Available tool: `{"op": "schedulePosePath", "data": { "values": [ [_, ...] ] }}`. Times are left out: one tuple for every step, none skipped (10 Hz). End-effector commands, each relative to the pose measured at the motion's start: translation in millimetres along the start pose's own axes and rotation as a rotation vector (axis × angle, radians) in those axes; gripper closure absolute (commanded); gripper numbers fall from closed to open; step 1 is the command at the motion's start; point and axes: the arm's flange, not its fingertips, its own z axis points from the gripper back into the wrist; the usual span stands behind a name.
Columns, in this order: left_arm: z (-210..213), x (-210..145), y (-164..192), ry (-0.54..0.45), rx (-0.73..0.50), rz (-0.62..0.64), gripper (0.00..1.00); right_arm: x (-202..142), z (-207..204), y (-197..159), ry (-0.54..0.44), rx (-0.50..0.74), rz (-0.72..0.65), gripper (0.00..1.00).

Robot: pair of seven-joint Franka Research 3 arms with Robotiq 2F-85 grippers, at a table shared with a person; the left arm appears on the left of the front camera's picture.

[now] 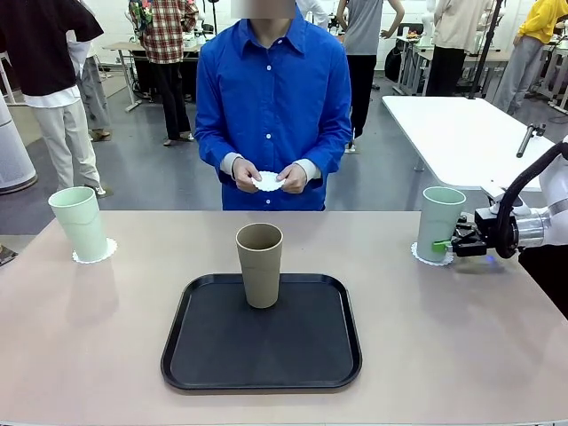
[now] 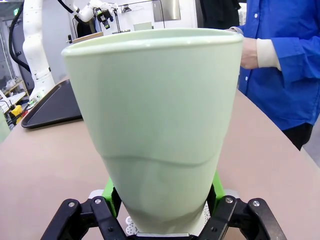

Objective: Place coasters on the table and set cups on them.
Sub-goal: Take one Reusable plastic cup from the Flat Tray and place it on a coaster set by the human.

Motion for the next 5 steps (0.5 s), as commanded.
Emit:
{"op": "schedulePosePath", "data": {
  "values": [
    [0.6, -2.4, -1.9, 0.004, -0.002, -0.012, 0.0, -1.7, 3.5, -6.3, 0.005, 0.026, 0.015, 0.19],
    [0.6, -2.4, -1.9, 0.004, -0.002, -0.012, 0.0, -2.2, 3.4, -6.9, 0.005, 0.029, 0.013, 0.06],
    [0.6, -2.4, -1.9, 0.004, -0.002, -0.012, 0.0, -2.4, 3.0, -6.8, 0.009, 0.033, 0.012, 0.0],
    [0.6, -2.4, -1.9, 0.004, -0.002, -0.012, 0.0, -2.7, 3.2, -7.2, 0.011, 0.033, 0.008, 0.0],
    [0.6, -2.4, -1.9, 0.004, -0.002, -0.012, 0.0, -3.0, 3.5, -7.1, 0.013, 0.036, 0.004, 0.0]
  ]
}}
